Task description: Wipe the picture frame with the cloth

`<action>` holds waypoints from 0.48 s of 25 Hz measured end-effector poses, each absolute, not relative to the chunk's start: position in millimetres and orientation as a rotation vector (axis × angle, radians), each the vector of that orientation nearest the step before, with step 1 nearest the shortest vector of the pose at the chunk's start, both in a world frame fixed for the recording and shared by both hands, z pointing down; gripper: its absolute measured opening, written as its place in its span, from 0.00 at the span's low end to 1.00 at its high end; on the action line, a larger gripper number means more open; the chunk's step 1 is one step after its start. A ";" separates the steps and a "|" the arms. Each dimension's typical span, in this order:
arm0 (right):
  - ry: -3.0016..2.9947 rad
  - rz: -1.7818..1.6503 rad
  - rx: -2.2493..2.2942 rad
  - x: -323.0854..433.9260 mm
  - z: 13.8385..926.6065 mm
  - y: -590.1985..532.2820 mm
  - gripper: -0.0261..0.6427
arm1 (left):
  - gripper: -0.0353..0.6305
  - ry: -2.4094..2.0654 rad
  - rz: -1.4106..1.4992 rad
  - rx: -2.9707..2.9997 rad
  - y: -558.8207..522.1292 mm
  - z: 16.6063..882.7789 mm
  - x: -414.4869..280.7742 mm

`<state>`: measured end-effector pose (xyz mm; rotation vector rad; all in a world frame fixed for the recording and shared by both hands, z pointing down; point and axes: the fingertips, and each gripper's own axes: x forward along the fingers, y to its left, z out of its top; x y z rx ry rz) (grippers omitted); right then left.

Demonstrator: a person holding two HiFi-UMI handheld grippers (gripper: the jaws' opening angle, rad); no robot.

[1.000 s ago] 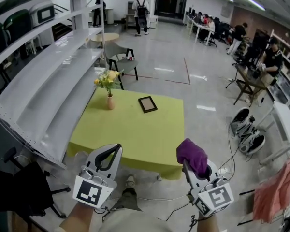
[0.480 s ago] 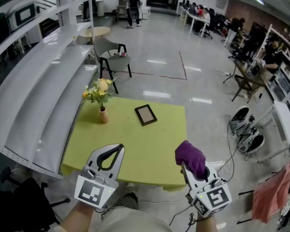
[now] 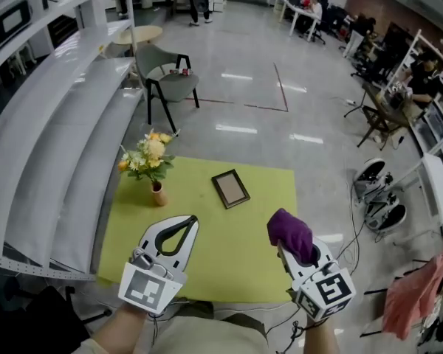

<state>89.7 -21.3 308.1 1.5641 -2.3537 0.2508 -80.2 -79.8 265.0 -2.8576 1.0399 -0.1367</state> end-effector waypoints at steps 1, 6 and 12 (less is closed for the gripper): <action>-2.350 0.257 1.562 89.6 309.5 -29.5 0.18 | 0.06 1.041 -0.140 -2.865 -87.4 268.2 -80.8; -2.338 0.297 1.542 93.9 315.4 -66.5 0.18 | 0.06 1.034 -0.168 -2.885 -122.4 279.3 -75.9; -2.305 0.293 1.441 99.3 330.0 -117.4 0.18 | 0.06 1.041 -0.205 -2.924 -166.9 306.6 -65.4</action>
